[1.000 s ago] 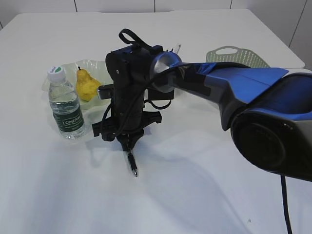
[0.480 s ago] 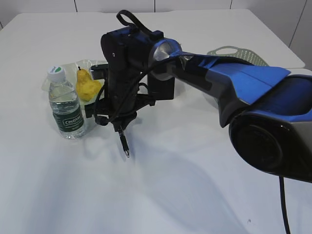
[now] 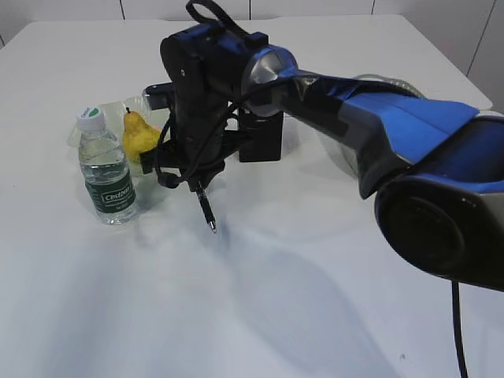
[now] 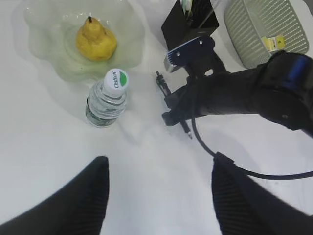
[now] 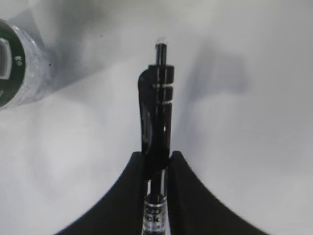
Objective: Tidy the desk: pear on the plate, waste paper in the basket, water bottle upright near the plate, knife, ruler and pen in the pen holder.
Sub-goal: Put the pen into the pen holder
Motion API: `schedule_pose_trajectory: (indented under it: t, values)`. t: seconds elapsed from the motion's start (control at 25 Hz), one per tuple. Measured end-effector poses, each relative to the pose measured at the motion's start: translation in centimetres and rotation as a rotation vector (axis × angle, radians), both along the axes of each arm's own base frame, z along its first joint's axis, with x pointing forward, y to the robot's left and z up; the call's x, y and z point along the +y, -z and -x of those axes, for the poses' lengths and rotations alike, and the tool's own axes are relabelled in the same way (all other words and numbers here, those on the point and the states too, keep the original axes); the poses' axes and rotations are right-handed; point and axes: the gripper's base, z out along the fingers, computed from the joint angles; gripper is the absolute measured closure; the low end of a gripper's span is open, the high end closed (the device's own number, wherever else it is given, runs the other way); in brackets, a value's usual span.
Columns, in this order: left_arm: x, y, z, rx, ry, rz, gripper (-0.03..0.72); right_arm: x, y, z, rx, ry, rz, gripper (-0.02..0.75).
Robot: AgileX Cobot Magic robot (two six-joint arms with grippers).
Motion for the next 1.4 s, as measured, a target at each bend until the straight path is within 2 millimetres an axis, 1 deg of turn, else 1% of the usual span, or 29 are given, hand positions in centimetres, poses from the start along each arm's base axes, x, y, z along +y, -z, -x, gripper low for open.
schedule_pose_trajectory:
  t: [0.08, 0.32, 0.68, 1.0, 1.08, 1.16, 1.24, 1.4]
  values:
    - [0.1, 0.0, 0.0, 0.000, -0.003, -0.009, 0.222, -0.2, -1.0, 0.0, -0.028, -0.006, 0.009, 0.636]
    - [0.2, 0.1, 0.0, 0.001, -0.009, -0.027, 0.222, -1.2, -5.7, 0.3, -0.135, -0.029, 0.021, 0.636]
    - [0.3, 0.1, 0.0, 0.002, -0.012, -0.036, 0.222, -2.1, -9.9, 1.1, -0.218, -0.079, 0.025, 0.636]
    - [0.4, 0.2, 0.0, 0.002, -0.015, -0.047, 0.222, -3.2, -14.8, 1.7, -0.392, -0.107, 0.022, 0.636]
    - [0.4, 0.2, 0.0, 0.002, -0.016, -0.051, 0.222, -3.5, -15.6, 1.7, -0.433, -0.112, 0.031, 0.636]
    - [0.5, 0.2, 0.0, 0.003, -0.019, -0.060, 0.222, -4.0, -15.8, 1.6, -0.452, -0.111, 0.043, 0.637]
    - [0.5, 0.2, -0.1, 0.002, -0.019, -0.065, 0.222, -4.7, -15.4, 1.1, -0.449, -0.103, 0.055, 0.637]
    - [0.6, 0.2, -0.1, 0.002, -0.020, -0.067, 0.222, -6.6, -14.5, -0.3, -0.467, -0.076, 0.074, 0.637]
